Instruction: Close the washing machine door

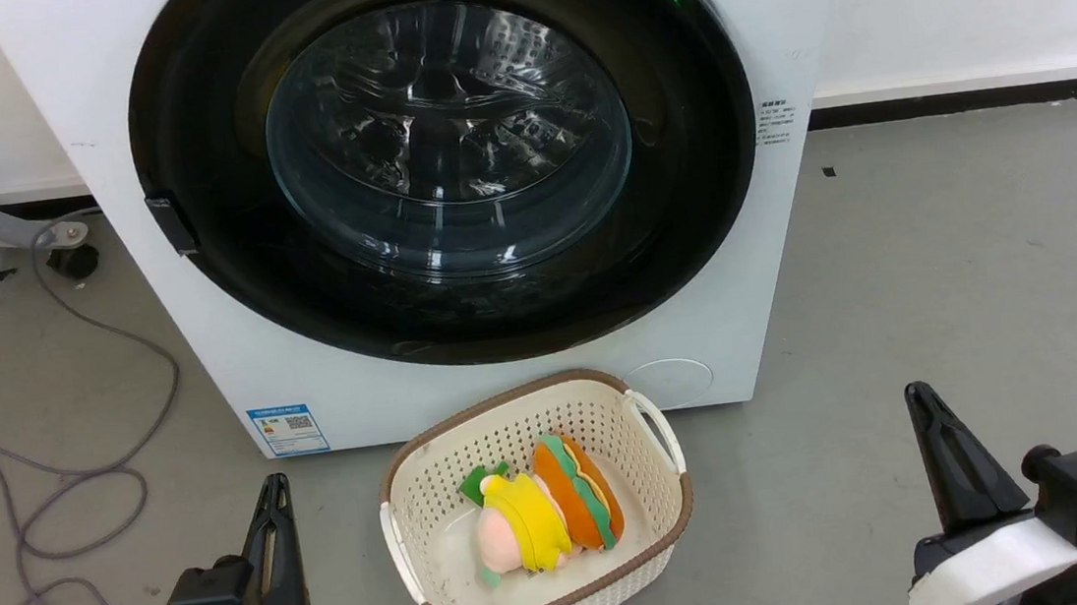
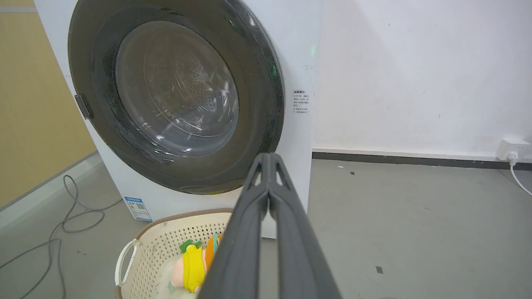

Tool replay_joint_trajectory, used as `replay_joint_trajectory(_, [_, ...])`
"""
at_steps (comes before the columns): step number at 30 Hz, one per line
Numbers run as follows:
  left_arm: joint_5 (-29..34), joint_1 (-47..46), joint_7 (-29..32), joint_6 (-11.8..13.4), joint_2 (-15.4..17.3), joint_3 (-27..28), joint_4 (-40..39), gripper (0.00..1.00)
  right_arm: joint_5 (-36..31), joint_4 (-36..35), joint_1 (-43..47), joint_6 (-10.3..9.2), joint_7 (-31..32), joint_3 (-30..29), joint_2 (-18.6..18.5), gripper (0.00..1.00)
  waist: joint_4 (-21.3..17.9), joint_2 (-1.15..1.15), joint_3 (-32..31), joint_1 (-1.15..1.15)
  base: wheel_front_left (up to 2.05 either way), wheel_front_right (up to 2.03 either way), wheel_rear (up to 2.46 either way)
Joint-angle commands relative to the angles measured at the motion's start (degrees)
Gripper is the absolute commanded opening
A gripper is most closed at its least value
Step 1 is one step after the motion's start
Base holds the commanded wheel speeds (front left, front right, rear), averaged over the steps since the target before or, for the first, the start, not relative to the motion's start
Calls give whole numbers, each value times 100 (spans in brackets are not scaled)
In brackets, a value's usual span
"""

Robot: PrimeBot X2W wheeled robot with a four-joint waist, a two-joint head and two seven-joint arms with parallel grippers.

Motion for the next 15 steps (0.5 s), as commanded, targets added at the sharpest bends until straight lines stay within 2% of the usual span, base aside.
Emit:
replay_joint_trajectory(1, [57,-55,35,-30,-9,-5,-33,0,-35,-39,17,-2,37,8,12,0,2,0,0,0,0,0,0])
replay_joint_trajectory(15, [75,-76,199,-79,-23,-12,-97,0,-132,-104,21,-3,202,20,15,0,59,0,13,0,0,0,0])
